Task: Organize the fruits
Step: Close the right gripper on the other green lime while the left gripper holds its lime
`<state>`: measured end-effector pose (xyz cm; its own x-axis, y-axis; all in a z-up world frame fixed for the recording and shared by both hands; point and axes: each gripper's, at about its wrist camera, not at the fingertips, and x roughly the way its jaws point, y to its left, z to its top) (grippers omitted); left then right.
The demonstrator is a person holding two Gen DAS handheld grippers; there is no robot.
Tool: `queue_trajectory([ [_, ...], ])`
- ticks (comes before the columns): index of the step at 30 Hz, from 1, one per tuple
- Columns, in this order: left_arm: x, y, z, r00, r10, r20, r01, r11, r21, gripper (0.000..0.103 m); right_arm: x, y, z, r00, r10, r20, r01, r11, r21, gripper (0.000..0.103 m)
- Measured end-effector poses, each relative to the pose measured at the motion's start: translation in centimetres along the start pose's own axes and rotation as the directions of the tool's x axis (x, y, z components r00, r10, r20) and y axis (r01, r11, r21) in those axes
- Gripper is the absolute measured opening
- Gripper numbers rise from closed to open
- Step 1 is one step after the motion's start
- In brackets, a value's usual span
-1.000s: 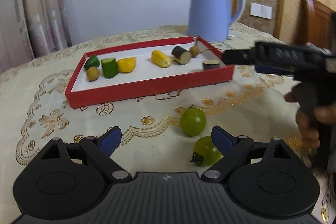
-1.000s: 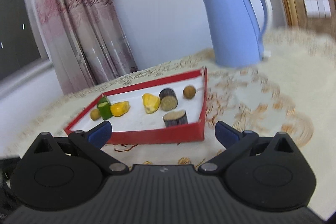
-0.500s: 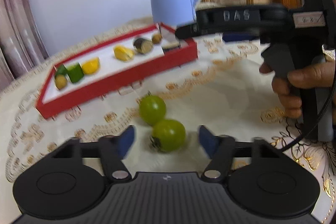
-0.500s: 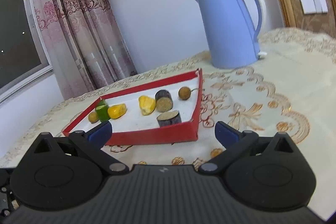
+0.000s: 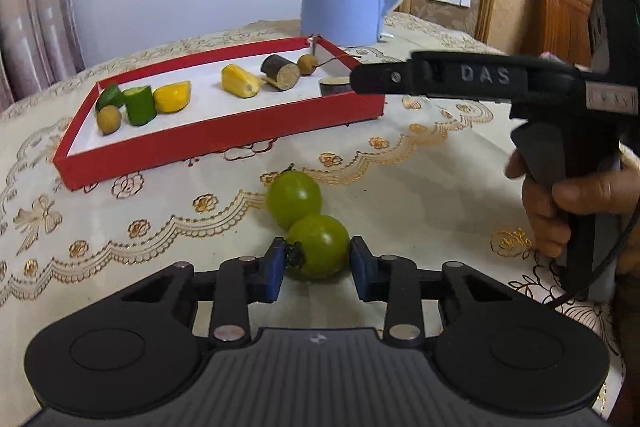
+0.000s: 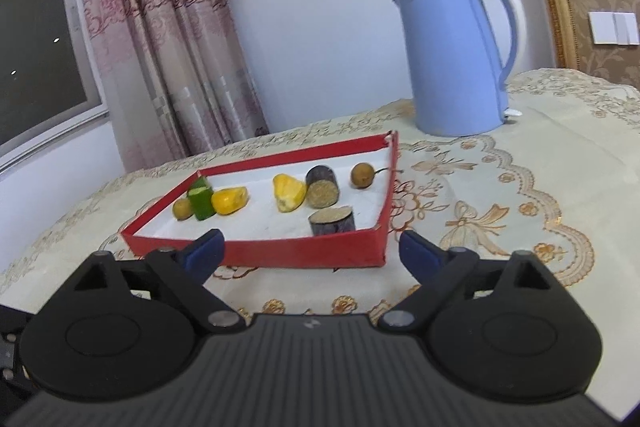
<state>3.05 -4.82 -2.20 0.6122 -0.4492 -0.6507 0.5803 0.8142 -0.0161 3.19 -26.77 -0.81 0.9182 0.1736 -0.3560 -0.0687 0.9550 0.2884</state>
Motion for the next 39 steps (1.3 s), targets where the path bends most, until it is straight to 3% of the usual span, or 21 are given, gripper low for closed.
queue_trajectory([
  [7,-1.5,2.3,-0.1,0.994,0.1,0.04,-0.098,0.994,-0.05,0.033,0.1,0.9,-0.2,1.0,0.022,-0.009,-0.022,0.998,-0.055,0.091],
  [10,-2.3,3.9,0.9,0.969,0.234,0.08,-0.229,0.971,-0.066,0.033,0.1,2.1,-0.3,0.999,0.045,-0.018,-0.047,0.991,-0.123,0.091],
  [13,-2.5,5.3,2.3,0.939,0.322,0.12,-0.312,0.945,-0.094,0.033,0.3,3.7,-0.6,0.996,0.071,-0.047,-0.08,0.974,-0.214,0.092],
  [15,-2.5,6.1,3.6,0.91,0.38,0.164,-0.366,0.924,-0.114,0.033,0.6,4.8,-0.8,0.996,0.052,-0.067,-0.068,0.96,-0.27,0.093],
  [17,-2.3,6.7,4.4,0.893,0.402,0.201,-0.382,0.915,-0.131,0.033,0.9,5.6,-1.0,0.995,0.043,-0.09,-0.069,0.947,-0.314,0.093],
  [20,-1.7,7.8,4.8,0.881,0.411,0.234,-0.376,0.909,-0.182,0.033,1.1,6.3,-1.2,0.99,0.073,-0.123,-0.11,0.936,-0.335,0.089],
  [24,-0.7,8.4,4.2,0.883,0.415,0.219,-0.38,0.906,-0.186,0.033,1.4,7.4,-1.7,0.976,0.109,-0.188,-0.174,0.909,-0.378,0.087],
  [27,-0.8,8.5,3.5,0.868,0.446,0.221,-0.412,0.893,-0.182,0.033,1.6,8.6,-2.2,0.967,0.13,-0.217,-0.214,0.878,-0.428,0.085],
  [39,-0.4,8.9,3.2,0.892,0.41,0.191,-0.375,0.906,-0.196,0.033,3.3,9.1,-2.5,0.939,0.111,-0.326,-0.25,0.87,-0.425,0.052],
])
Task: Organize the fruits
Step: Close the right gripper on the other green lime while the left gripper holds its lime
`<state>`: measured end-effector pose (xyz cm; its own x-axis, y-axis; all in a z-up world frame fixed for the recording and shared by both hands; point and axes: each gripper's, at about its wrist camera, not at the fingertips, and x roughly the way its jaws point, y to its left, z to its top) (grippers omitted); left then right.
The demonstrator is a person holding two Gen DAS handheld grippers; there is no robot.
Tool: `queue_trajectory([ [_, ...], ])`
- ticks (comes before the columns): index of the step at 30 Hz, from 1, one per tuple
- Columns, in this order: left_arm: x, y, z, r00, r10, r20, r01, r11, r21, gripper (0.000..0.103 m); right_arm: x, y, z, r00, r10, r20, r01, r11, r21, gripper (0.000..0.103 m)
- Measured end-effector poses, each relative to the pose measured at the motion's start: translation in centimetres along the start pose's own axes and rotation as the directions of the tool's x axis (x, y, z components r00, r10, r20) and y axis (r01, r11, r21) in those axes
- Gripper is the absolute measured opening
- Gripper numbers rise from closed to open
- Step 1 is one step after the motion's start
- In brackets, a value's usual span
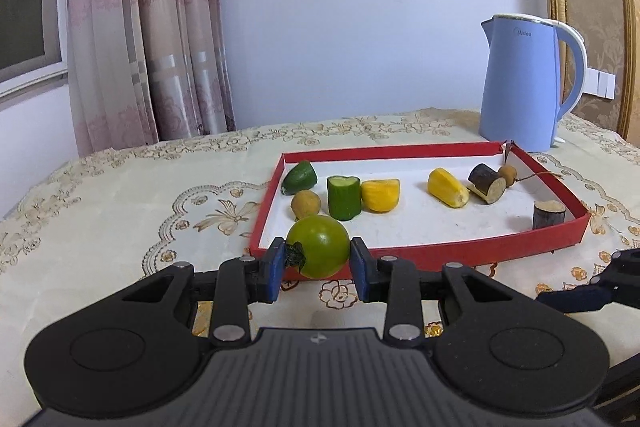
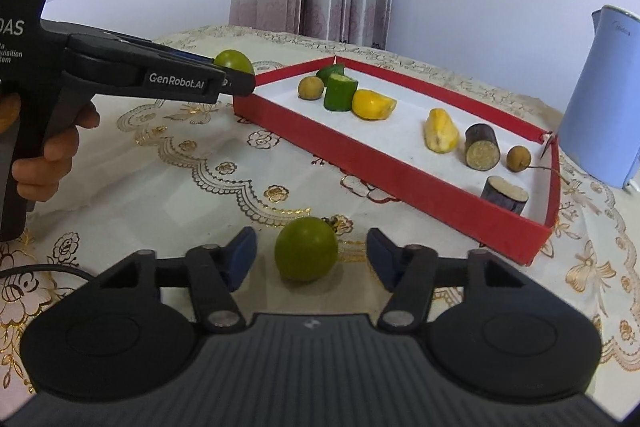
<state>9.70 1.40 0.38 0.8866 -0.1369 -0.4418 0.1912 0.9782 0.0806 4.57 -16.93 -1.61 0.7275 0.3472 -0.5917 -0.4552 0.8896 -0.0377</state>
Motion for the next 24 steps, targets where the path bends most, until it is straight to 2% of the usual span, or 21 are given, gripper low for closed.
queue_trajectory([
  [2,0.0,0.0,-0.1,1.0,0.001,-0.002,-0.001,1.0,0.002,0.033,0.3,0.0,0.0,1.0,0.001,-0.013,-0.001,1.0,0.001,0.042],
  [6,0.1,0.0,-0.1,1.0,0.002,-0.006,-0.002,1.0,0.003,0.033,0.3,-0.2,0.0,1.0,0.001,-0.011,-0.001,1.0,0.009,0.036],
  [7,0.1,0.0,-0.1,1.0,0.004,-0.007,-0.004,1.0,0.005,0.033,0.3,-0.2,0.0,1.0,0.004,-0.007,-0.004,1.0,0.007,0.031],
  [13,0.3,0.0,-0.2,1.0,0.013,-0.015,-0.013,1.0,0.001,0.033,0.2,-0.1,-0.1,1.0,-0.005,0.004,0.005,1.0,0.011,0.031],
  [24,0.9,0.0,-0.3,0.999,0.035,-0.032,-0.035,0.999,-0.002,0.033,-1.1,-2.2,-0.2,0.997,-0.032,0.077,0.022,0.992,0.124,0.031],
])
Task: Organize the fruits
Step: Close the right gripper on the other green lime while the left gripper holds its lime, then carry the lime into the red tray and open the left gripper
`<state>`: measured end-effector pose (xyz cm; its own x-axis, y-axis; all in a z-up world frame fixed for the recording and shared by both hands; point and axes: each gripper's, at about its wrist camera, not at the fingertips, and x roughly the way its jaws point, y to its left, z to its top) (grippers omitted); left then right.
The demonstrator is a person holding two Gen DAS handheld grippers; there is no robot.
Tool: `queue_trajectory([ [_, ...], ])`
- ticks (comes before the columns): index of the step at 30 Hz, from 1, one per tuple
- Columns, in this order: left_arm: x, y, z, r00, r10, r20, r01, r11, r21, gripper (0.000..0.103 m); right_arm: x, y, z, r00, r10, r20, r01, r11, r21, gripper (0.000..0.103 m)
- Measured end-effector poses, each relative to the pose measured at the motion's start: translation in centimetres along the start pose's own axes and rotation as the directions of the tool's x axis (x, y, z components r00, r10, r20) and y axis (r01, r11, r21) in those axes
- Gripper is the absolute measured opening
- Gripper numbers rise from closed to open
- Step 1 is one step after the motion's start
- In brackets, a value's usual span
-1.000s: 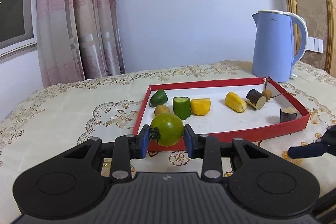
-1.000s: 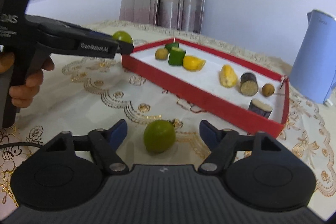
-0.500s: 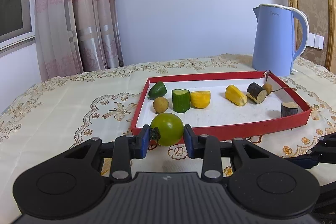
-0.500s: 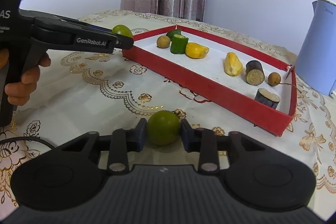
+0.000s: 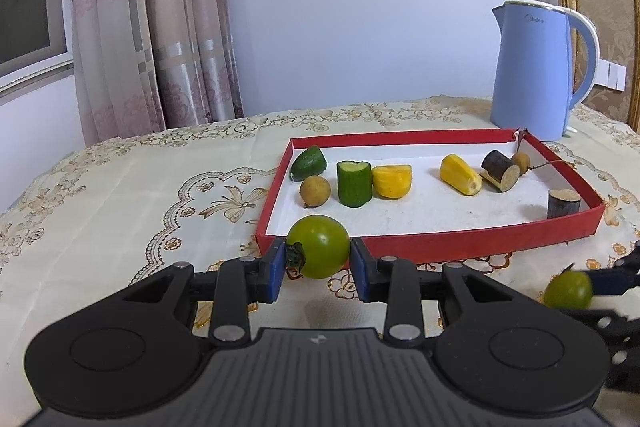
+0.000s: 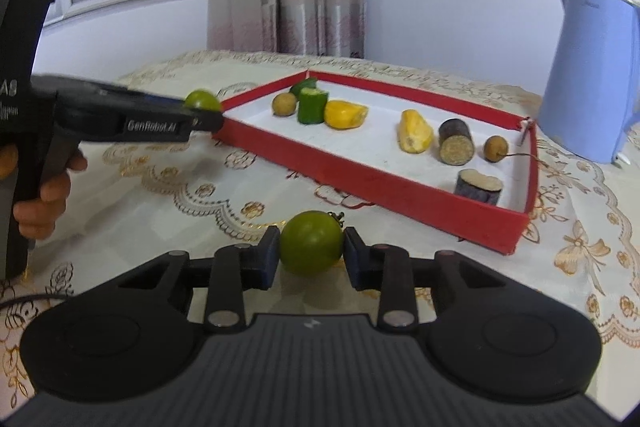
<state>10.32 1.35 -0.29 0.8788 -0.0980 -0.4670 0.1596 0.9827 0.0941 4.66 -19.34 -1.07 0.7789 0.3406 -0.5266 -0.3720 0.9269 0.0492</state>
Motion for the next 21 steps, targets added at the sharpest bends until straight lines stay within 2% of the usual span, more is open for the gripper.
queue_trajectory([
  [10,0.4,-0.1,0.0,0.999,0.036,-0.017,-0.036,0.999,0.002,0.033,-1.0,-0.1,0.1,0.999,-0.024,0.042,0.025,1.0,-0.019,0.031],
  [21,0.2,-1.3,1.5,0.999,0.029,-0.027,-0.028,0.999,0.032,0.033,-1.7,-0.9,-0.1,0.998,-0.016,0.063,0.017,1.0,-0.007,0.032],
])
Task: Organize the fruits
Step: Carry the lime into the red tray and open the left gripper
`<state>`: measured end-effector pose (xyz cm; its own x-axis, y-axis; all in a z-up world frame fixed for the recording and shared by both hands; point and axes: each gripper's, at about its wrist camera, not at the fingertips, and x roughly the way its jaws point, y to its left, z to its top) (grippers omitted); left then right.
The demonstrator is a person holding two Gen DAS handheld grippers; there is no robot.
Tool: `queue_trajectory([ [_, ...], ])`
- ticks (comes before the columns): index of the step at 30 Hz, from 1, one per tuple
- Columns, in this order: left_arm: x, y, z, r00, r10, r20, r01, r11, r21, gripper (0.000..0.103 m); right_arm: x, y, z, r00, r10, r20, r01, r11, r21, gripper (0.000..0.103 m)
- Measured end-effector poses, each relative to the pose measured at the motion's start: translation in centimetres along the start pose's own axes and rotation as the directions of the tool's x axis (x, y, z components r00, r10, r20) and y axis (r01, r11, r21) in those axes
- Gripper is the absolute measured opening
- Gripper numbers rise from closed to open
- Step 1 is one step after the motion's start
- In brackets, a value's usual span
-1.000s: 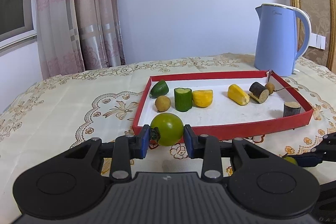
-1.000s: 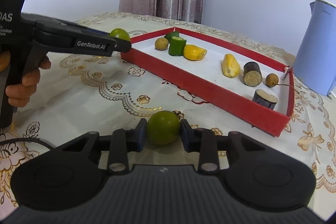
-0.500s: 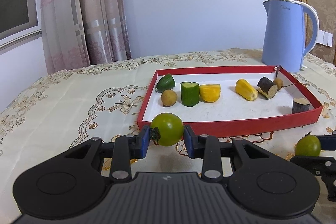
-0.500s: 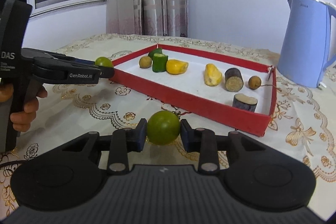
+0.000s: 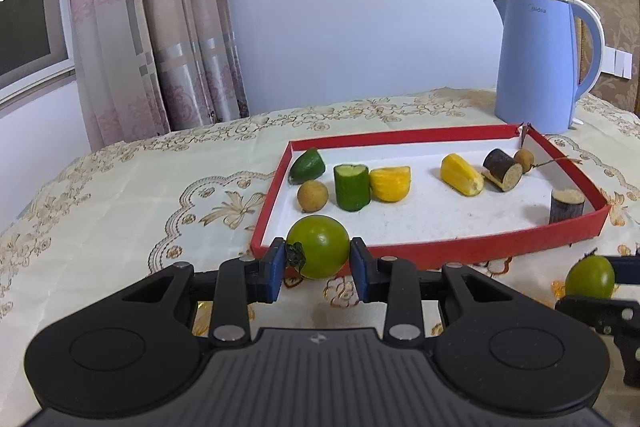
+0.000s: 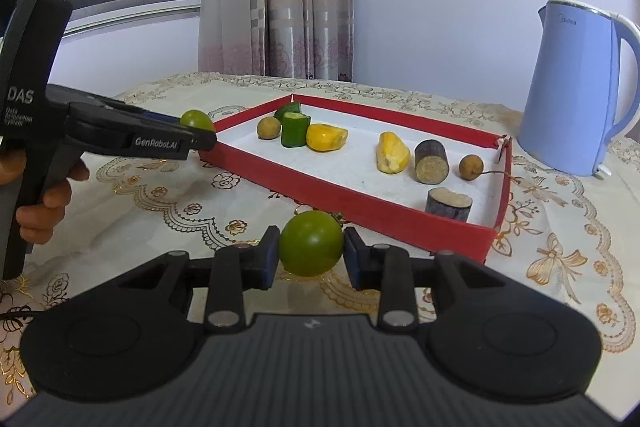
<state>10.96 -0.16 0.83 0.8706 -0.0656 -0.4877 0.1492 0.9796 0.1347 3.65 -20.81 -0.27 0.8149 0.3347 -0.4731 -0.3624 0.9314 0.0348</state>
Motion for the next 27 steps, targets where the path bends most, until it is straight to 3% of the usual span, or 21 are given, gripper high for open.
queue_trajectory([
  [8,0.9,-1.8,2.5,1.0,0.014,0.014,-0.015,0.998,0.067,0.033,-0.3,-0.5,-0.2,1.0,0.007,0.015,-0.007,1.0,0.015,0.032],
  [27,7.8,-5.9,6.7,0.998,0.004,-0.062,0.003,0.993,0.114,0.034,-0.4,-0.6,-0.2,1.0,0.018,0.017,-0.018,1.0,0.013,0.031],
])
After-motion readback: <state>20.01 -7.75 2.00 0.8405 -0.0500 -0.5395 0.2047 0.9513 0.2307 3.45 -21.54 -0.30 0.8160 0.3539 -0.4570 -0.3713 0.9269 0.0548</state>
